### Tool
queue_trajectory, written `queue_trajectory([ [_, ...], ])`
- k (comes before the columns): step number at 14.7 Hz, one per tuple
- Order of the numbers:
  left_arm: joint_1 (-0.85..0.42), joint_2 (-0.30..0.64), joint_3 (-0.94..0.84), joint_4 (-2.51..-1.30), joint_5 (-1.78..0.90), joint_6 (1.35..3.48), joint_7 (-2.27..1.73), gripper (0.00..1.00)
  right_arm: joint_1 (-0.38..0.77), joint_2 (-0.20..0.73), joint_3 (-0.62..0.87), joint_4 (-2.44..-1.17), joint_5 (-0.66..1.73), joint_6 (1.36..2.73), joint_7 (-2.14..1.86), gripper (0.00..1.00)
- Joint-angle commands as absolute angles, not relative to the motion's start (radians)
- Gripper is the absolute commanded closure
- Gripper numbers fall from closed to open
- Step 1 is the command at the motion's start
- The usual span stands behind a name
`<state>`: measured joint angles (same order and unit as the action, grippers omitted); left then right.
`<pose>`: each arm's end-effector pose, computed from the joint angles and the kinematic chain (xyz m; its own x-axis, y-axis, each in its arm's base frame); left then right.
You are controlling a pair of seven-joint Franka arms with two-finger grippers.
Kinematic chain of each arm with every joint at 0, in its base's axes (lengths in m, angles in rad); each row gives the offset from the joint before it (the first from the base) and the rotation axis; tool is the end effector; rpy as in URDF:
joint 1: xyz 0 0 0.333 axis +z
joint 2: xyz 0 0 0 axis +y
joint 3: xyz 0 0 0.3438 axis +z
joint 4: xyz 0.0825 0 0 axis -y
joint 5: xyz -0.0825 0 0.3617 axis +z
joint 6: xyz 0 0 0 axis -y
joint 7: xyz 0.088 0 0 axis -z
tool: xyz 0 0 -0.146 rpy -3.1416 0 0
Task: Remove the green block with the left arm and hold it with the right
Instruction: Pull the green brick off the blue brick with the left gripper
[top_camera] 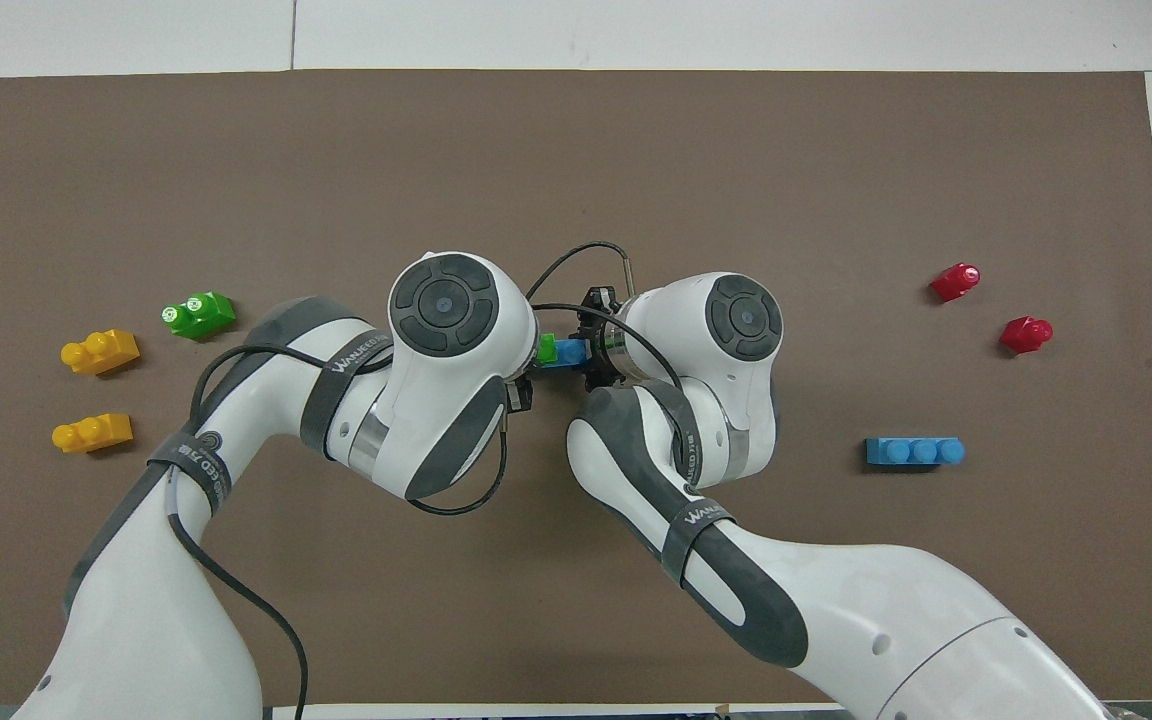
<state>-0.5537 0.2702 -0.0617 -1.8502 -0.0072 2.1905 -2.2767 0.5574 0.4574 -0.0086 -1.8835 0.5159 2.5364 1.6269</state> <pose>0.5079 -0.3569 0.3846 -0.0957 0.9934 -0.0629 0.9944 0.0983 0.0390 0.5589 0.3484 0.2873 0.1068 -0.9280 -0.3569 -0.9922 -0.0761 -0.0991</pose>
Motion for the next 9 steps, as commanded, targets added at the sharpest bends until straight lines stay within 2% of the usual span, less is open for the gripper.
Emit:
queue_trajectory([
  [1, -0.519, 0.194, -0.064, -1.864, -0.040, 2.097, -2.186, 0.84, 0.546, 0.466, -0.003, -1.890, 0.531, 2.568, 1.614, 1.00],
  [6, -0.369, 0.043, -0.063, -1.879, -0.119, 1.864, -1.869, 0.84, 0.551, 0.465, -0.005, -1.882, 0.529, 2.568, 1.614, 1.00],
  [9, -0.220, -0.085, -0.063, -1.974, -0.152, 1.815, -1.616, 0.84, 0.548, 0.463, -0.005, -1.862, 0.528, 2.566, 1.614, 1.00],
])
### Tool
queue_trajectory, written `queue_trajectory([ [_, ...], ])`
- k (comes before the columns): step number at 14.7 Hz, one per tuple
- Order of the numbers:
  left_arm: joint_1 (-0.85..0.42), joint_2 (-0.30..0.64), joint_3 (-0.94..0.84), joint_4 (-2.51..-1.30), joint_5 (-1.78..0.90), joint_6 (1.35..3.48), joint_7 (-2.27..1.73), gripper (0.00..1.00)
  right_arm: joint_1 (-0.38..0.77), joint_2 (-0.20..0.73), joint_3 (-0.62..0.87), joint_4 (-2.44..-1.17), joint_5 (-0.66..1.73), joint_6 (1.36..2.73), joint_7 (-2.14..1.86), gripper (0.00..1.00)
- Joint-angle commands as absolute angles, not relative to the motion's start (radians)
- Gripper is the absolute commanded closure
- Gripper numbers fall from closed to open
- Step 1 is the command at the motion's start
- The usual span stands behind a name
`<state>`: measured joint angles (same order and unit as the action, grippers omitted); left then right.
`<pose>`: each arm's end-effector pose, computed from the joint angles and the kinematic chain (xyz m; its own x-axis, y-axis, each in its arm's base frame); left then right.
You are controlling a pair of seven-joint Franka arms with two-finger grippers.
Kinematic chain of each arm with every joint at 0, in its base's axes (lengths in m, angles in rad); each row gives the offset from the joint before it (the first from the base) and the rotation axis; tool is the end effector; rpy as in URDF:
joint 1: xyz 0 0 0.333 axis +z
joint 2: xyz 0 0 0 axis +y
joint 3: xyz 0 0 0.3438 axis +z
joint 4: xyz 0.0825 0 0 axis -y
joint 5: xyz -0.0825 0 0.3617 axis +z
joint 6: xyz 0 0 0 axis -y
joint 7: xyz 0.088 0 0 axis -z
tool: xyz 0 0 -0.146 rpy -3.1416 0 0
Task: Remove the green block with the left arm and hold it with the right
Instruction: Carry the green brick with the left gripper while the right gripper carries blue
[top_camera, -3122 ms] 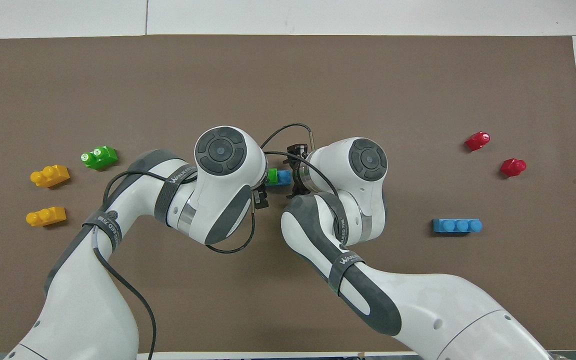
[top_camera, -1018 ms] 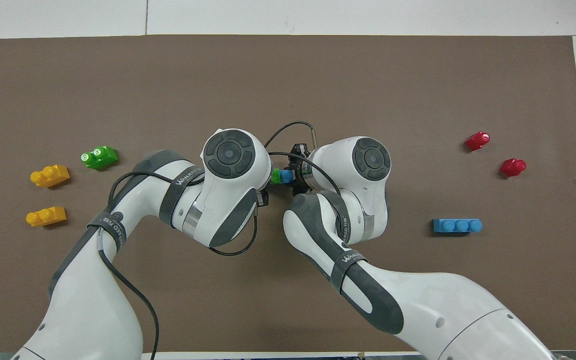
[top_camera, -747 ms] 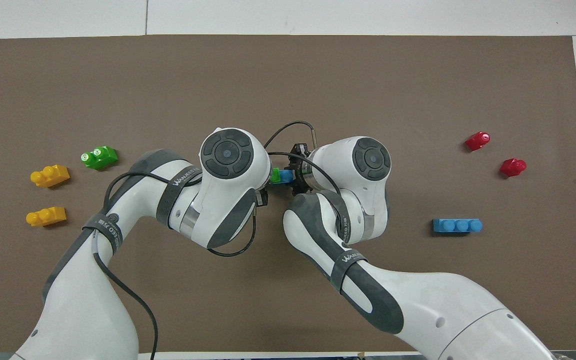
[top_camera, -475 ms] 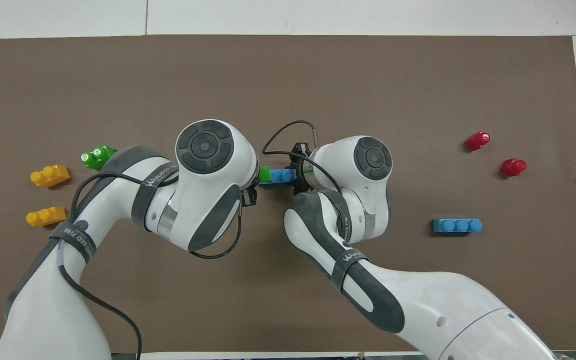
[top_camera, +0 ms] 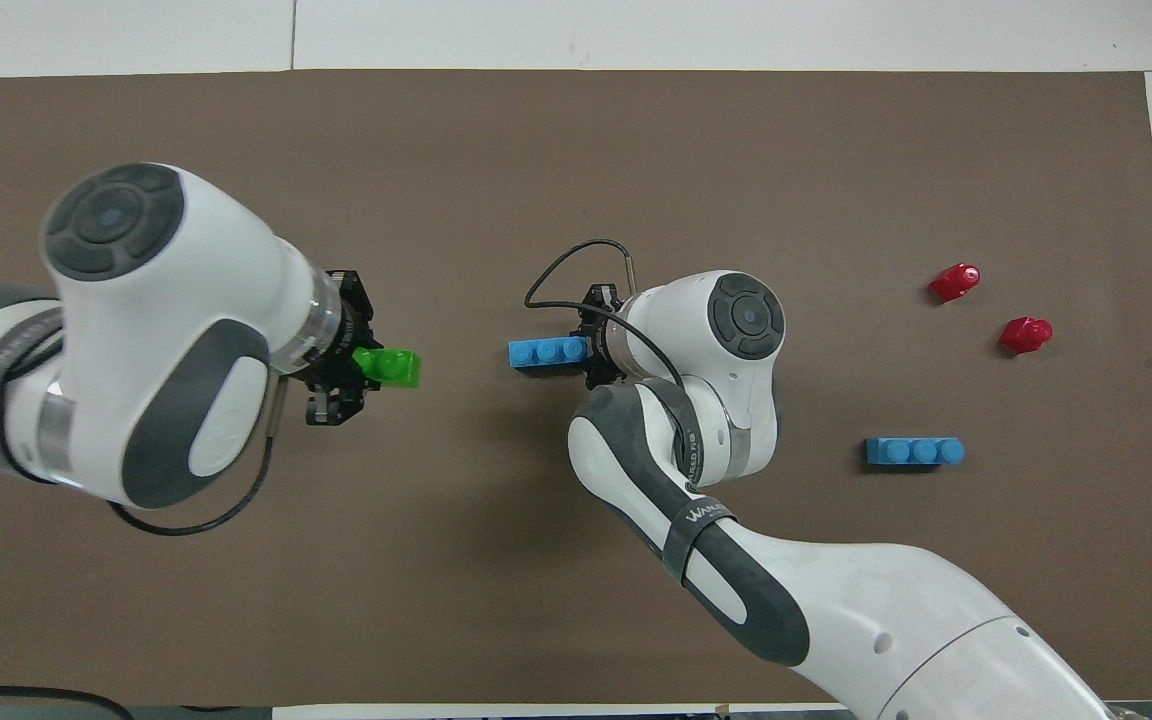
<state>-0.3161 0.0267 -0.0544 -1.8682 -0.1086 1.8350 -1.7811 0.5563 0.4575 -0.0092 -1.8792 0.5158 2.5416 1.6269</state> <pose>0.4989 -0.2073 0.4872 0.1242 0.9882 -0.0891 0.9879 -0.1315 -0.0817 0.5613 0.3481 0.2896 0.1067 -0.9274 -0.3586 -0.9915 -0.0724 -0.1078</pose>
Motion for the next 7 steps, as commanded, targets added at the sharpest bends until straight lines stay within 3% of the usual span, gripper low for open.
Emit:
queue_trajectory([
  [1, -0.175, -0.121, -0.061, -2.015, -0.155, 1.815, -1.509, 0.84, 0.543, 0.463, -0.005, -1.852, 0.523, 2.563, 1.614, 1.00],
  [7, 0.008, -0.175, -0.055, -2.131, -0.155, 1.818, -0.782, 0.84, 0.418, 0.394, -0.008, -1.839, 0.518, 2.442, 1.456, 1.00],
])
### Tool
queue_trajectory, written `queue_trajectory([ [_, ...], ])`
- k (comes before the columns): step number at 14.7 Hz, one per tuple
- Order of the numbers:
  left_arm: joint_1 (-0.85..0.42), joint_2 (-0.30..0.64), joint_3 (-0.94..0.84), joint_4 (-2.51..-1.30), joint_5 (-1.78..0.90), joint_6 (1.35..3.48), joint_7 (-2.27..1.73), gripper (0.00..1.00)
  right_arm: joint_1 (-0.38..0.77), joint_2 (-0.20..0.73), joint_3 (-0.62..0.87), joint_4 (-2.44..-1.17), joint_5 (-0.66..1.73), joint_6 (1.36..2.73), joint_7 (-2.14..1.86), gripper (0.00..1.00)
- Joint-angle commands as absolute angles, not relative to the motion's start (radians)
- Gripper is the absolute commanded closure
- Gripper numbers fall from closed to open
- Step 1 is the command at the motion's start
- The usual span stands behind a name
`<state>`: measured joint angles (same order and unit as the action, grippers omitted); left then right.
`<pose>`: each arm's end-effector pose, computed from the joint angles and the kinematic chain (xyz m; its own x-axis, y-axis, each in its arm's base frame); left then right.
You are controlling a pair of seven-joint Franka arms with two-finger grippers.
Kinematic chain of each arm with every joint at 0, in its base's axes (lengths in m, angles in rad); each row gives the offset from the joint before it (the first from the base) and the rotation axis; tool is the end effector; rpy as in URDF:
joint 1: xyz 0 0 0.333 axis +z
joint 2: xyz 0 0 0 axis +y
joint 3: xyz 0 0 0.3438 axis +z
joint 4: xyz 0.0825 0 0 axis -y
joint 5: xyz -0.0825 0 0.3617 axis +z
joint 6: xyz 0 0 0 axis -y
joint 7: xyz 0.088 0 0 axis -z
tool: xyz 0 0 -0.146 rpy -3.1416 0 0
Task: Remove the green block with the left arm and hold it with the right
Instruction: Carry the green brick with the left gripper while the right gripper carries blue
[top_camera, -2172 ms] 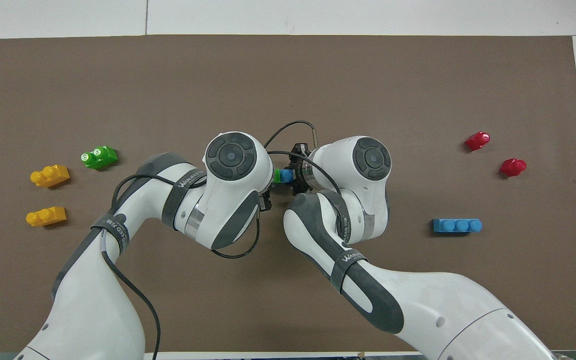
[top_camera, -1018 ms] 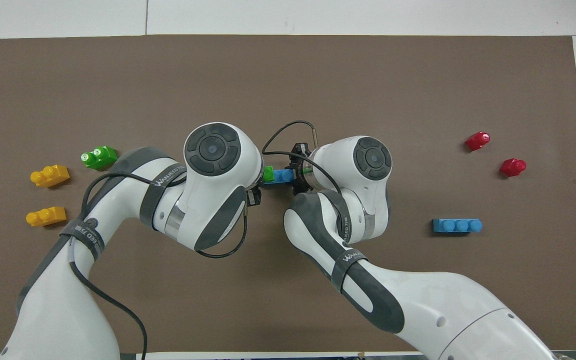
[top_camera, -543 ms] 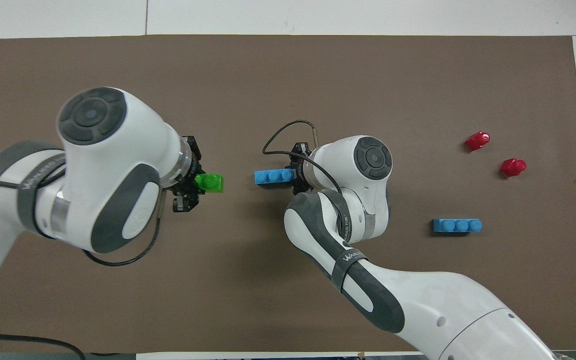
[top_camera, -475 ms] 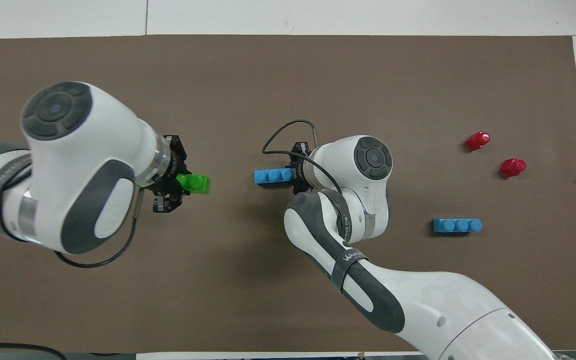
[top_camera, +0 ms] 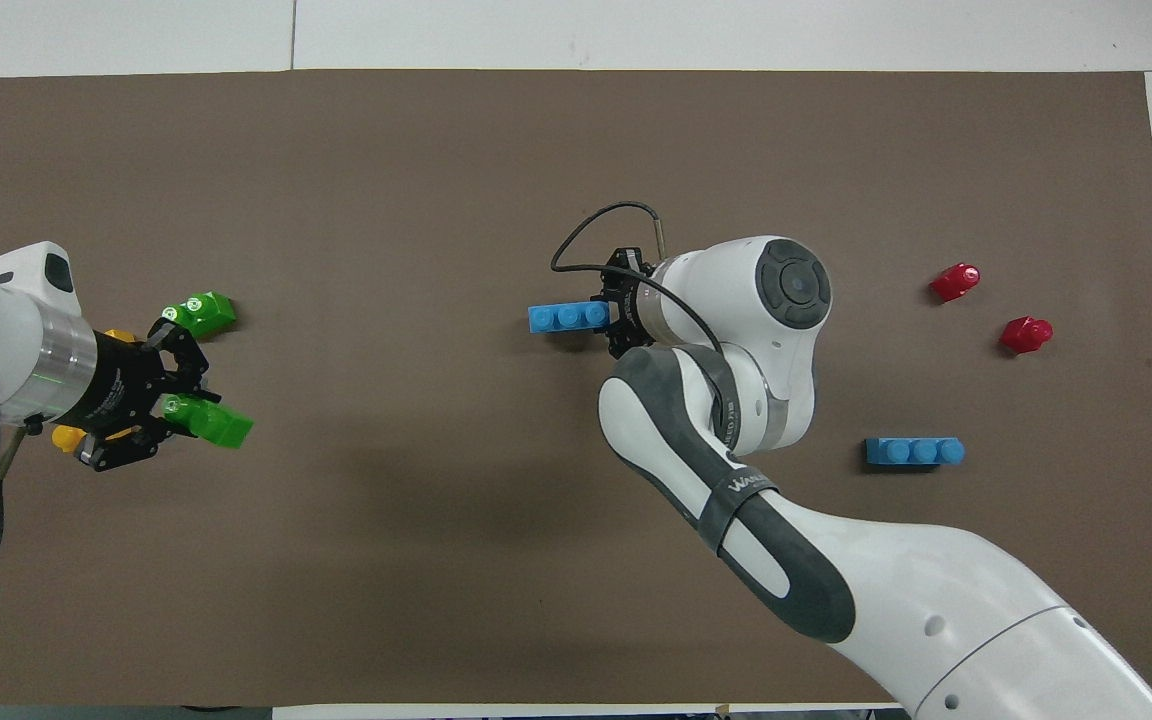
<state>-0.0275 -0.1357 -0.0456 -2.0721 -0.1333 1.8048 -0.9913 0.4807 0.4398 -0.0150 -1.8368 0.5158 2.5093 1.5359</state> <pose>0.4685 -0.0512 0.4771 0.5629 0.8085 -0.1716 0.8151 -0.5774 -0.0467 0.5952 0.3085 0.3169 0.1415 -0.9205 -0.3643 -0.9824 -0.0853 -0.1661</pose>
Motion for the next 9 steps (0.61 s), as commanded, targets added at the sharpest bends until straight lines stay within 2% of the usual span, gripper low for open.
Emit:
queue_trajectory([
  [1, 0.014, -0.176, -0.054, -2.135, -0.147, 1.819, -0.656, 0.84, 0.393, 0.379, -0.009, -1.839, 0.518, 2.409, 1.422, 1.00],
  [6, 0.078, -0.124, -0.054, -2.175, -0.037, 1.891, -0.114, 0.85, 0.232, 0.336, -0.009, -1.842, 0.518, 2.271, 1.211, 1.00],
  [9, 0.063, -0.062, -0.055, -2.177, 0.044, 1.940, -0.069, 0.85, 0.137, 0.328, -0.009, -1.858, 0.520, 2.224, 1.066, 1.00],
])
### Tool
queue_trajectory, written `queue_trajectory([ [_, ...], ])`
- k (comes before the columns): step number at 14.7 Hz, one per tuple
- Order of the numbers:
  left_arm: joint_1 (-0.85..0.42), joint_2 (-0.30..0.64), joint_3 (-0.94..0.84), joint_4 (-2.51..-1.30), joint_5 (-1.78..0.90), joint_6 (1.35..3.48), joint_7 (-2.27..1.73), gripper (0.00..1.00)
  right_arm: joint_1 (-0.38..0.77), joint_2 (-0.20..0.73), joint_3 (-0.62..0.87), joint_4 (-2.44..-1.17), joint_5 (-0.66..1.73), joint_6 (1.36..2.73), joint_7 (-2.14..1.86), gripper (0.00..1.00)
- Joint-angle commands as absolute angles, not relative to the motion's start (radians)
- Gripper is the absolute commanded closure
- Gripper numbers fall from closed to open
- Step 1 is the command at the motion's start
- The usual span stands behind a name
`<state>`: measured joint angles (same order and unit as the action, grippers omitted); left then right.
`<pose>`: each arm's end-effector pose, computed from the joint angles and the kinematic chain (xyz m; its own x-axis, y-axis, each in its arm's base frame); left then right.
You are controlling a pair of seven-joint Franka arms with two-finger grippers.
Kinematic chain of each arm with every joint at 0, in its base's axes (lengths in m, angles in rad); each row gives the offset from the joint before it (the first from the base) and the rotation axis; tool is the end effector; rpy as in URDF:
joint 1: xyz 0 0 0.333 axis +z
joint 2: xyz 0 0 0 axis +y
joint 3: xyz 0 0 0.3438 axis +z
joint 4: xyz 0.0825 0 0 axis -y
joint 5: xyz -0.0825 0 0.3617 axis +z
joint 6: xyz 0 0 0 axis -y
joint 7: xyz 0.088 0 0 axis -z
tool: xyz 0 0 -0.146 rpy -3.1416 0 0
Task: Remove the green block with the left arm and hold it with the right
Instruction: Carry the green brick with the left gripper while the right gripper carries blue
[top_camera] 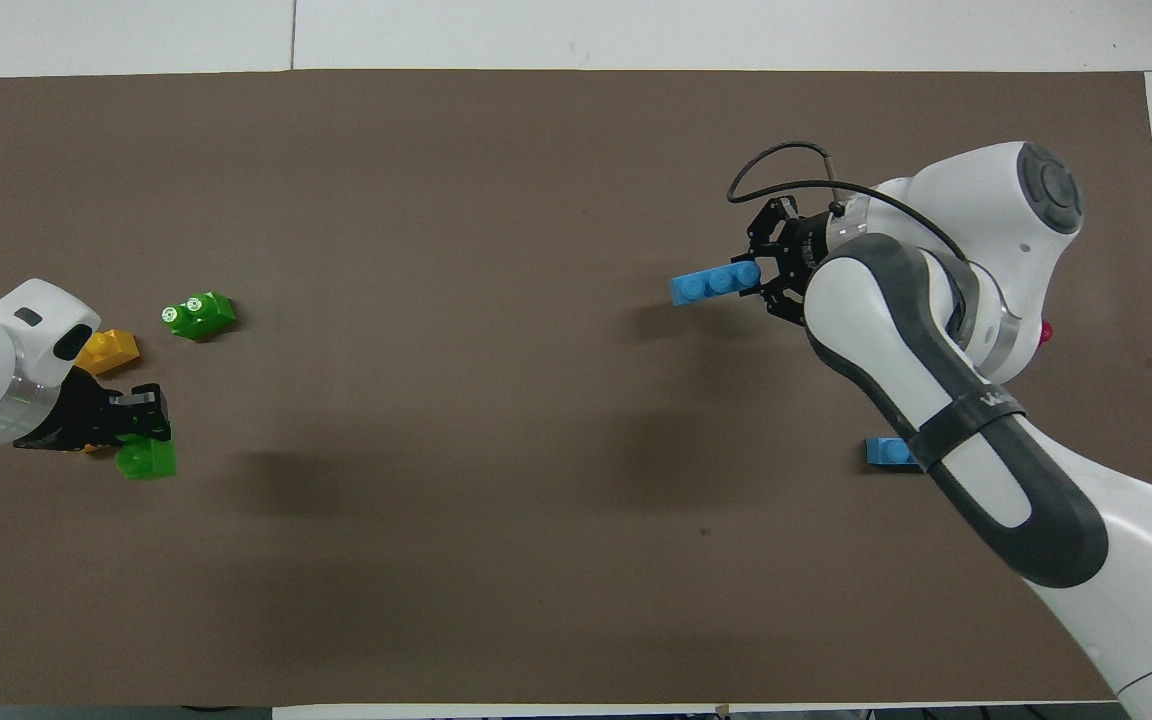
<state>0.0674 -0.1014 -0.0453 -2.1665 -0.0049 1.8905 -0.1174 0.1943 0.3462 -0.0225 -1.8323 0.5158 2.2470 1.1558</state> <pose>0.4660 0.0094 0.4253 0.9748 0.1413 -0.1726 0.1398 -0.9900 -0.0206 0.6259 0.1391 0.3561 0.2830 -0.8878 -0.3629 -0.9573 -0.2380 -0.1643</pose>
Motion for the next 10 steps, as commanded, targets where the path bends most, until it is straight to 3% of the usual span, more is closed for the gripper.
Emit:
queue_trajectory([
  [1, 0.063, -0.060, -0.057, -2.189, 0.044, 1.978, -0.072, 0.84, 0.111, 0.325, -0.009, -1.862, 0.520, 2.214, 1.052, 1.00],
  [5, 0.083, -0.019, -0.055, -2.353, 0.043, 2.271, -0.071, 0.84, 0.037, 0.307, -0.009, -1.928, 0.520, 2.212, 1.013, 1.00],
  [10, 0.075, -0.003, -0.058, -2.341, 0.035, 2.258, -0.126, 0.85, -0.072, 0.287, -0.011, -2.002, 0.520, 2.218, 0.960, 1.00],
])
